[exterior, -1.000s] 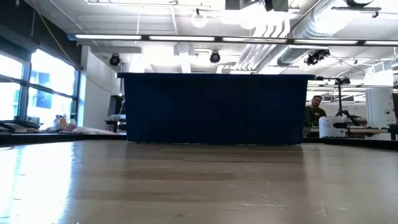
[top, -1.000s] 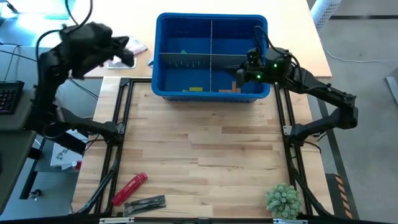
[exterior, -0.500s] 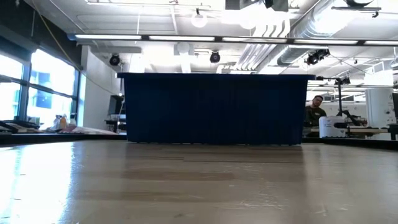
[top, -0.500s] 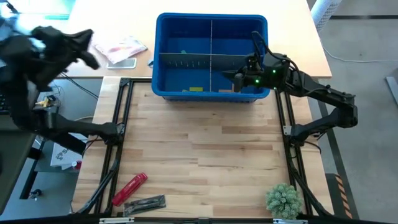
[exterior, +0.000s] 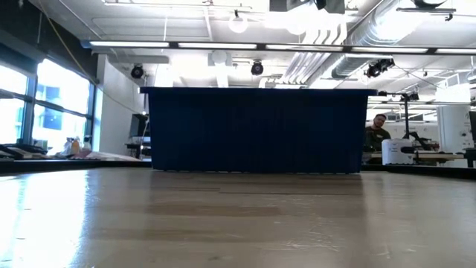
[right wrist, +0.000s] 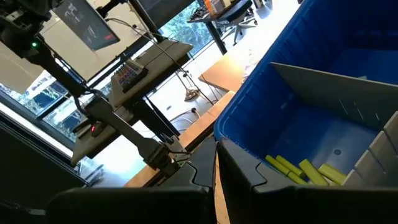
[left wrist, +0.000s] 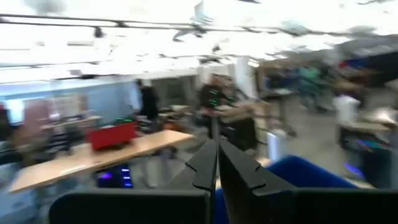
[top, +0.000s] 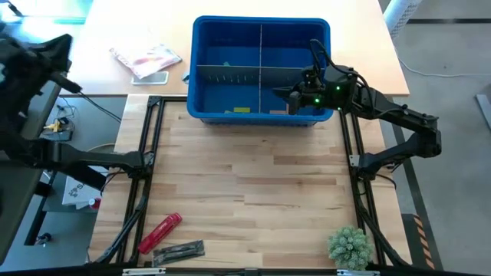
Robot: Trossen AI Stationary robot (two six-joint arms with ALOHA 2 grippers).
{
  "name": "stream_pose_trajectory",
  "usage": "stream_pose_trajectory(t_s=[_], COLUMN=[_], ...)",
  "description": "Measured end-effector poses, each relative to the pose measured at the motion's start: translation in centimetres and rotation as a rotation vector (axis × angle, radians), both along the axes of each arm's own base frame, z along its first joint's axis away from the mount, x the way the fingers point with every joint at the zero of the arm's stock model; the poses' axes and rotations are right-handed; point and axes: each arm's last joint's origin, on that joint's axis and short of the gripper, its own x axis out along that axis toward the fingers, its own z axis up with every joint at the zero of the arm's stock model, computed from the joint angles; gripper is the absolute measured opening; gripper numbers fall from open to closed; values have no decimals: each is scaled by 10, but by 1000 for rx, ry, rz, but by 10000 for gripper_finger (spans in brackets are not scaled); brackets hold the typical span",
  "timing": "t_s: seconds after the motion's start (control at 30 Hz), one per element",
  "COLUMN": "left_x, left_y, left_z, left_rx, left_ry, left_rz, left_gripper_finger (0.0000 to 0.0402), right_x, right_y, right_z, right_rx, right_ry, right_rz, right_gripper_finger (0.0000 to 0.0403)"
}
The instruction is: Sort blocks
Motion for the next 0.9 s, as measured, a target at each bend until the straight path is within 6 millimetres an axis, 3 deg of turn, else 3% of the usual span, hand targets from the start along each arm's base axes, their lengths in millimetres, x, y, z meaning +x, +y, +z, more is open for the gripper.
stream_pose_trajectory(t_s=[0.17,0.6,0.9], left_x=[11,6,11], left_y=[6,12,8], left_z=[2,5,6], left_rx=[30,26,90], left_ry=[27,24,26], left_rz=[-87,-4,-193], left_gripper_finger=[0,0,0], right_x=[0,0,0], right_y=[-1,-1,-1], right_z=[0,0,0], right_rx=[0,0,0], right_ry=[0,0,0], right_rz=[-4,-2,-2], right_gripper_finger=[5,5,5])
